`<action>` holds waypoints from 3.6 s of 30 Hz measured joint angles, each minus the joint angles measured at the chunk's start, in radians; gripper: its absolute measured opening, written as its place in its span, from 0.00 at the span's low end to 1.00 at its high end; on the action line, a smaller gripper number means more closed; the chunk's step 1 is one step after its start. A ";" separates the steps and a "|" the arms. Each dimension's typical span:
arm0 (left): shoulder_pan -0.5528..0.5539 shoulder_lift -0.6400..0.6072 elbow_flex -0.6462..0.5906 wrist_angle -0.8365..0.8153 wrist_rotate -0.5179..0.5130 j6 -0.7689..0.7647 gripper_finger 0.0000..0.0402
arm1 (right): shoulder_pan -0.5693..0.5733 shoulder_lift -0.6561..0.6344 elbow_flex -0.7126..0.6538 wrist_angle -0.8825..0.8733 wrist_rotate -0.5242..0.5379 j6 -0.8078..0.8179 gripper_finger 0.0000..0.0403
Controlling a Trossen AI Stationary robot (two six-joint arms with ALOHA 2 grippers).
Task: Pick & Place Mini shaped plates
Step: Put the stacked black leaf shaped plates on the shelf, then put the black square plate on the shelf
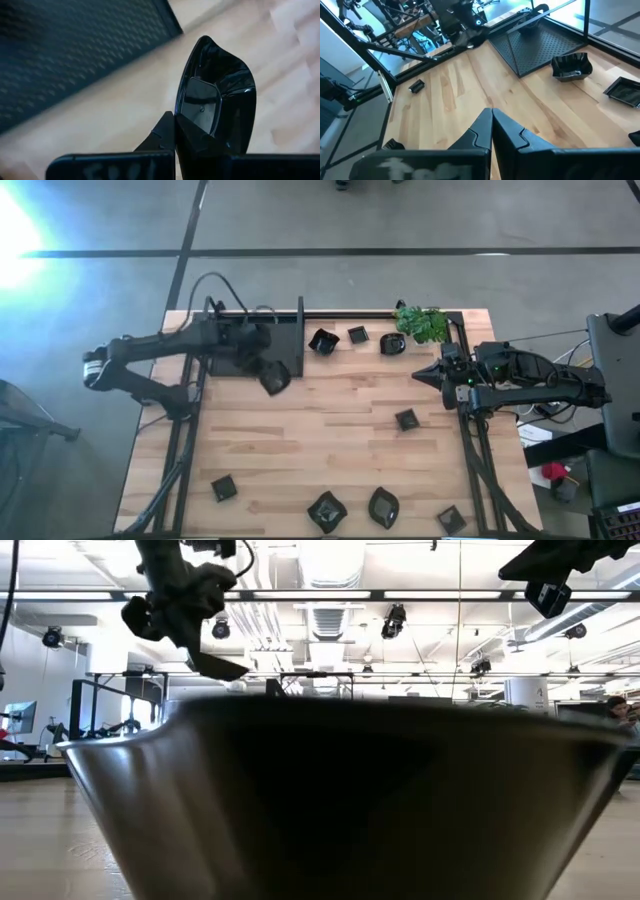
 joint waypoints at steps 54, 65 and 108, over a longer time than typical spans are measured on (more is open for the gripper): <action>0.627 0.536 0.001 0.525 0.087 0.594 0.02 | 0.000 0.000 0.000 0.002 0.132 0.013 0.02; 0.627 0.511 0.001 0.525 0.043 0.574 0.15 | 0.000 0.000 0.000 0.002 0.132 0.044 0.02; -0.664 -0.052 0.001 0.123 -0.463 -0.238 0.18 | 0.000 0.001 0.000 -0.195 0.111 0.122 0.02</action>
